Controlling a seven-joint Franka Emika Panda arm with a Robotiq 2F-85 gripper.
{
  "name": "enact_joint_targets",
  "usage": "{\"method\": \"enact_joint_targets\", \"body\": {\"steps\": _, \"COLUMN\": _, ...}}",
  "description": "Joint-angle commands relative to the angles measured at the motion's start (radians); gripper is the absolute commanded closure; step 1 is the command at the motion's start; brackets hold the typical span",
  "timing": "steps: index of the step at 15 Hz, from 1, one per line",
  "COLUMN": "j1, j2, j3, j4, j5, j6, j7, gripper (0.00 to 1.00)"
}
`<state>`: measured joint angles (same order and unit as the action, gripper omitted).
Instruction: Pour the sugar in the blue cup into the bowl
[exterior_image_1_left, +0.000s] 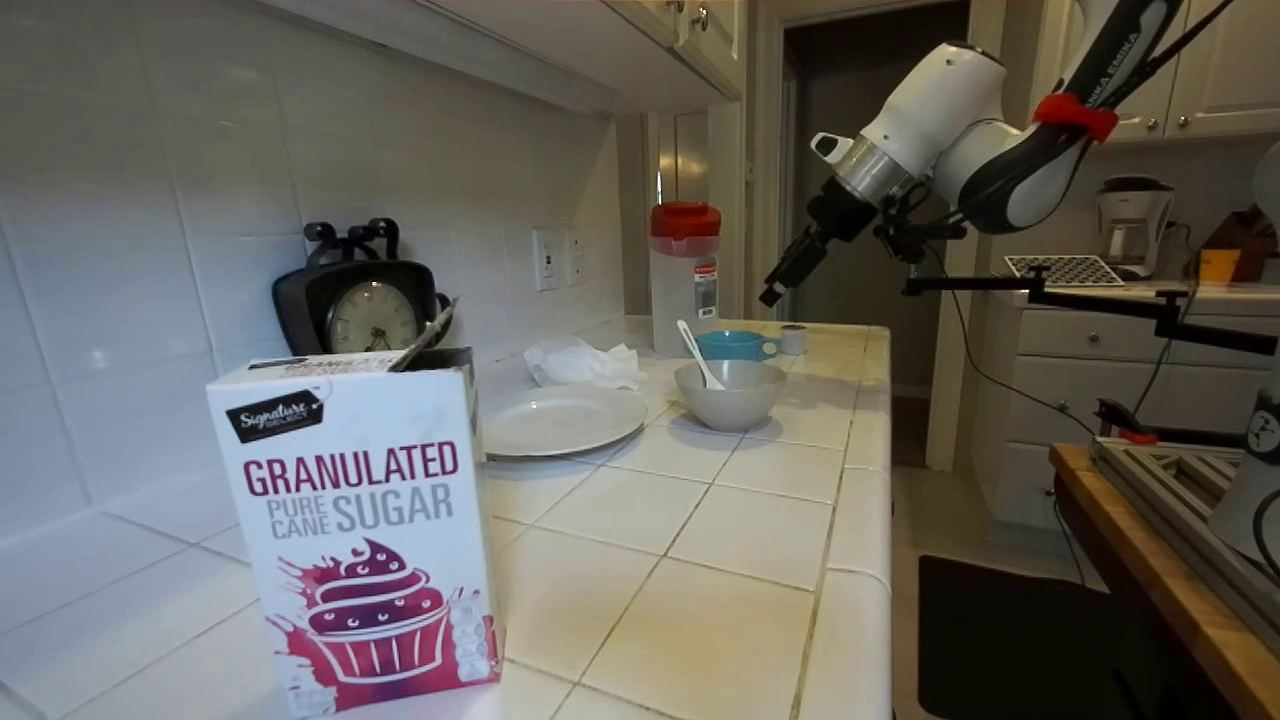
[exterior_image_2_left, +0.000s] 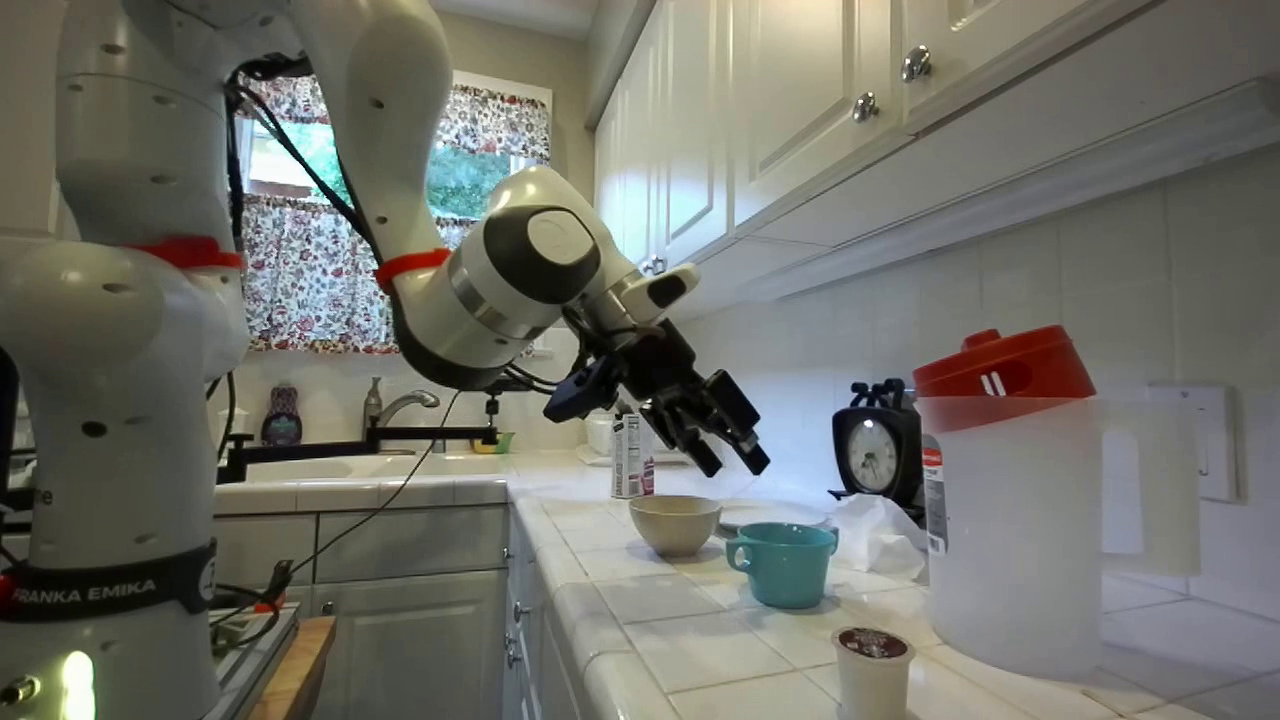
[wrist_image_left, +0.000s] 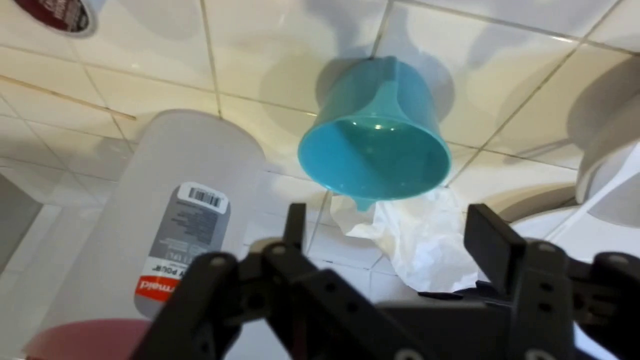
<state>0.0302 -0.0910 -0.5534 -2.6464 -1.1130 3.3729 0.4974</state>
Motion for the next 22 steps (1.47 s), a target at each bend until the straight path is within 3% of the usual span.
{"method": "enact_joint_targets", "body": {"steps": 1, "j1": 0.077, "j2": -0.182, "j3": 0.043, "j4": -0.132, "j5": 0.037, "j6": -0.264, "j7": 0.069, "gripper": 0.0}}
{"method": "enact_joint_targets", "body": {"steps": 2, "j1": 0.119, "j2": -0.233, "j3": 0.053, "j4": -0.173, "j5": 0.107, "j6": -0.342, "j7": 0.047, "gripper": 0.0}}
{"method": "enact_joint_targets", "body": {"steps": 3, "j1": 0.264, "j2": -0.153, "j3": -0.005, "j4": -0.098, "j5": 0.149, "j6": -0.401, "j7": 0.102, "gripper": 0.0}}
{"method": "enact_joint_targets", "body": {"steps": 4, "j1": 0.332, "j2": -0.207, "j3": -0.017, "j4": -0.122, "j5": 0.273, "j6": -0.485, "j7": 0.027, "gripper": 0.0}}
{"method": "enact_joint_targets", "body": {"steps": 6, "j1": 0.356, "j2": -0.311, "j3": 0.02, "j4": -0.115, "j5": 0.406, "j6": -0.647, "j7": -0.021, "gripper": 0.0}}
{"method": "enact_joint_targets", "body": {"steps": 7, "j1": 0.344, "j2": -0.356, "j3": 0.048, "j4": -0.101, "j5": 0.431, "j6": -0.723, "j7": -0.017, "gripper": 0.0}}
{"method": "enact_joint_targets", "body": {"steps": 8, "j1": 0.159, "j2": -0.42, "j3": 0.241, "j4": -0.141, "j5": 0.555, "j6": -0.763, "j7": -0.103, "gripper": 0.0}}
{"method": "enact_joint_targets", "body": {"steps": 11, "j1": 0.06, "j2": -0.599, "j3": 0.374, "j4": -0.124, "j5": 0.727, "j6": -0.978, "j7": -0.244, "gripper": 0.0}}
{"method": "enact_joint_targets", "body": {"steps": 12, "j1": 0.023, "j2": -0.473, "j3": 0.406, "j4": -0.097, "j5": 0.73, "j6": -0.86, "j7": -0.213, "gripper": 0.0}}
{"method": "enact_joint_targets", "body": {"steps": 13, "j1": -0.002, "j2": -0.523, "j3": 0.436, "j4": -0.097, "j5": 0.759, "j6": -0.895, "j7": -0.234, "gripper": 0.0}}
{"method": "enact_joint_targets", "body": {"steps": 14, "j1": 0.062, "j2": -0.537, "j3": 0.374, "j4": -0.099, "j5": 0.69, "j6": -0.911, "j7": -0.177, "gripper": 0.0}}
{"method": "enact_joint_targets", "body": {"steps": 22, "j1": 0.035, "j2": -0.475, "j3": 0.396, "j4": -0.102, "j5": 0.696, "j6": -0.865, "j7": -0.177, "gripper": 0.0}}
